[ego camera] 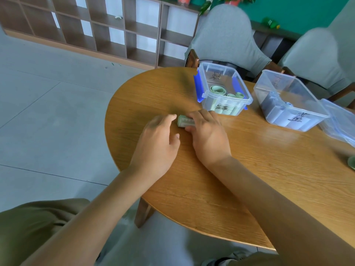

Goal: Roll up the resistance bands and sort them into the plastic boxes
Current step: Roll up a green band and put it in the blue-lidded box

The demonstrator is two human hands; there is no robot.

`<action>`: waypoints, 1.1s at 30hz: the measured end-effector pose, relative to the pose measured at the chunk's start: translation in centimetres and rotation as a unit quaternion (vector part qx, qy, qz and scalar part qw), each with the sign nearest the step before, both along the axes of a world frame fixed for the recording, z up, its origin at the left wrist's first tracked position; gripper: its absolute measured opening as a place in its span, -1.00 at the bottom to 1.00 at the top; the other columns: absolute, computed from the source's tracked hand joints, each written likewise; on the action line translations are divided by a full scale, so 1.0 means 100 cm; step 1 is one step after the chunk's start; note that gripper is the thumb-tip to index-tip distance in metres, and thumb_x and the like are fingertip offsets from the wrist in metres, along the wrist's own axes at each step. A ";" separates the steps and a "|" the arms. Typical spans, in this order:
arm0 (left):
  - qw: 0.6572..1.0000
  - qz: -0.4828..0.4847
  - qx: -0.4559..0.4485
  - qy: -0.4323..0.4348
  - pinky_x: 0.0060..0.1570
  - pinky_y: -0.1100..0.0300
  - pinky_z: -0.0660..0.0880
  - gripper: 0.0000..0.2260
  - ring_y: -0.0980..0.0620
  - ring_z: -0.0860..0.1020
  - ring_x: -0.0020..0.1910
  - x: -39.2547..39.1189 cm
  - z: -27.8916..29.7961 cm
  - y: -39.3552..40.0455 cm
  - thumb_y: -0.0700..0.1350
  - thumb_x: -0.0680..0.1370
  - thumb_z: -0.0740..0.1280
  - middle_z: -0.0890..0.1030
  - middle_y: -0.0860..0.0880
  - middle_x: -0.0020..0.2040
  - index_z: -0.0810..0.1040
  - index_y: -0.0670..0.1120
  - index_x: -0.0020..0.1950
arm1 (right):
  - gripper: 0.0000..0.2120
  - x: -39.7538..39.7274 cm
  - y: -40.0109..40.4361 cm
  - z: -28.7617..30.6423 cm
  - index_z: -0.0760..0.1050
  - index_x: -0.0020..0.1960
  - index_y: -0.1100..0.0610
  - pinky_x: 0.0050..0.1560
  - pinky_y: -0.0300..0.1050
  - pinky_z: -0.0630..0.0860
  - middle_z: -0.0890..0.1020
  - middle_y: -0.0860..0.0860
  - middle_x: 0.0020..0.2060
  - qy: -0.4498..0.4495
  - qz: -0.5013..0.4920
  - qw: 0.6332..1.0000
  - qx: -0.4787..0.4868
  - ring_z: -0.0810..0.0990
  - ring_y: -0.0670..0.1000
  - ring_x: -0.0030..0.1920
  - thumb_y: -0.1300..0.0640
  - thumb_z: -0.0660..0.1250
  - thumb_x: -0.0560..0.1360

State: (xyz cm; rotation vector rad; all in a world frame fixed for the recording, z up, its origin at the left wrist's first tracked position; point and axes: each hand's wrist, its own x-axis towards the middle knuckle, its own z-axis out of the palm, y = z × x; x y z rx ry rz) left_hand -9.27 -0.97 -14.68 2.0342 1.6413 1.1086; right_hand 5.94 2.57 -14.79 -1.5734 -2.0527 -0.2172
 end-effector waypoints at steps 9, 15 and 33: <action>0.997 -0.012 -0.006 -0.074 -0.03 0.02 0.59 -0.75 0.10 0.64 -0.09 0.003 0.001 -0.011 -0.08 0.45 0.55 0.68 0.07 -0.05 0.67 0.04 0.11 | -0.73 0.000 -0.046 -0.006 0.57 0.22 0.17 0.04 0.08 0.53 0.62 0.07 0.02 0.033 0.043 0.998 0.010 0.51 0.14 0.02 0.27 0.38 0.52; 0.997 -0.017 -0.004 -0.079 -0.07 0.01 0.61 -0.83 0.13 0.66 -0.13 0.004 -0.001 -0.010 -0.09 0.49 0.52 0.69 0.07 -0.09 0.69 0.02 0.08 | -0.66 -0.004 -0.063 0.002 0.49 0.34 0.17 0.13 -0.28 0.49 0.62 -0.03 0.08 0.238 0.000 0.968 -0.078 0.60 -0.09 0.04 0.29 0.34 0.57; 0.992 0.014 -0.053 -0.115 0.24 -0.03 0.53 -0.55 -0.06 0.62 0.21 0.021 -0.014 -0.012 -0.26 0.54 0.34 0.66 -0.11 0.20 0.48 -0.08 0.44 | -0.50 -0.011 -0.060 0.012 0.36 0.47 0.08 0.34 0.00 0.43 0.58 0.08 0.24 0.233 -0.026 0.951 -0.201 0.52 0.10 0.28 0.32 0.22 0.55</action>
